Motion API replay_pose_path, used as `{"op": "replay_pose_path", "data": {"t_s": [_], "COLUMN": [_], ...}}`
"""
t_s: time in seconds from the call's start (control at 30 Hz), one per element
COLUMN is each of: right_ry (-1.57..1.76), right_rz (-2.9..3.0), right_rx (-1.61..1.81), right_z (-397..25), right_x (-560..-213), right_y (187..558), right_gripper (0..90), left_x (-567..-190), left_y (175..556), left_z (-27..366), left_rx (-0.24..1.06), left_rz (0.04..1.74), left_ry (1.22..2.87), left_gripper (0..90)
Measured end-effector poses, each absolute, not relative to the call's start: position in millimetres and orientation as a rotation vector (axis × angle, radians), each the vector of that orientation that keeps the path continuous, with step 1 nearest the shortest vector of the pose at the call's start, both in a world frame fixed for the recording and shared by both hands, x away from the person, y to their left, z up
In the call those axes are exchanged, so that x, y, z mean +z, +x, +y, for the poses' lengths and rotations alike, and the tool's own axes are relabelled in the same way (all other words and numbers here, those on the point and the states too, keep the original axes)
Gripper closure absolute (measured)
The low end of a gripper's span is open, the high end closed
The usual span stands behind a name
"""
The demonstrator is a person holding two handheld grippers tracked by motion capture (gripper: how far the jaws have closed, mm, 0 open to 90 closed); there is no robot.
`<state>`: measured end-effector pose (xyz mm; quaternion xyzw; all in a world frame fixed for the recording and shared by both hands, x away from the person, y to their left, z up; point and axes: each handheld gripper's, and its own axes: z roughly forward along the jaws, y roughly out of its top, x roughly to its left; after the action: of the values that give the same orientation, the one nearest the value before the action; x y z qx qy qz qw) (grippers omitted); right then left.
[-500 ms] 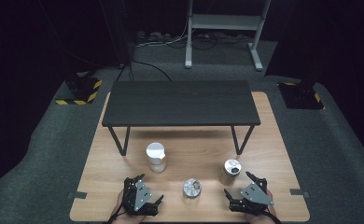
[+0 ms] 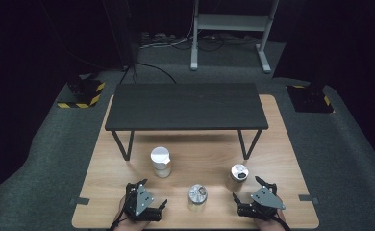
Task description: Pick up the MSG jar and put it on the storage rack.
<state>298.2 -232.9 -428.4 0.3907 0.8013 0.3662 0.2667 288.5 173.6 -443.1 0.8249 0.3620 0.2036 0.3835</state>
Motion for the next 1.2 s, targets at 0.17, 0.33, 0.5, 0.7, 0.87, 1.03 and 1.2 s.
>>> {"op": "replay_pose_path", "data": {"t_s": [0.17,0.33,0.5,0.7,0.87,1.03,1.2], "right_ry": [1.062,1.056,1.041,1.033,1.03,1.022,1.016], "right_rz": [2.157,2.158,2.162,2.169,2.179,2.177,2.178], "right_rx": [0.995,0.987,0.972,0.975,0.977,0.968,0.968], "right_z": [-234,-233,-231,-231,-231,-230,-230], "right_x": [-428,-428,-429,-429,-429,-429,-429], "right_y": [298,298,298,297,298,297,297], "right_gripper": [0.0,0.0,0.0,0.0,0.0,0.0,0.0], "left_x": [-443,-442,-438,-425,-418,-411,-405], "left_y": [288,287,287,290,293,297,302], "left_z": [176,176,181,186,186,187,187], "left_rx": [0.514,0.513,0.509,0.499,0.514,0.507,0.519], "left_rz": [0.932,0.923,0.933,0.975,0.952,0.956,0.943], "left_ry": [2.084,2.086,2.05,1.966,1.959,1.927,1.925], "left_gripper": [1.0,1.0,1.0,0.9,0.7,0.7,0.6]}}
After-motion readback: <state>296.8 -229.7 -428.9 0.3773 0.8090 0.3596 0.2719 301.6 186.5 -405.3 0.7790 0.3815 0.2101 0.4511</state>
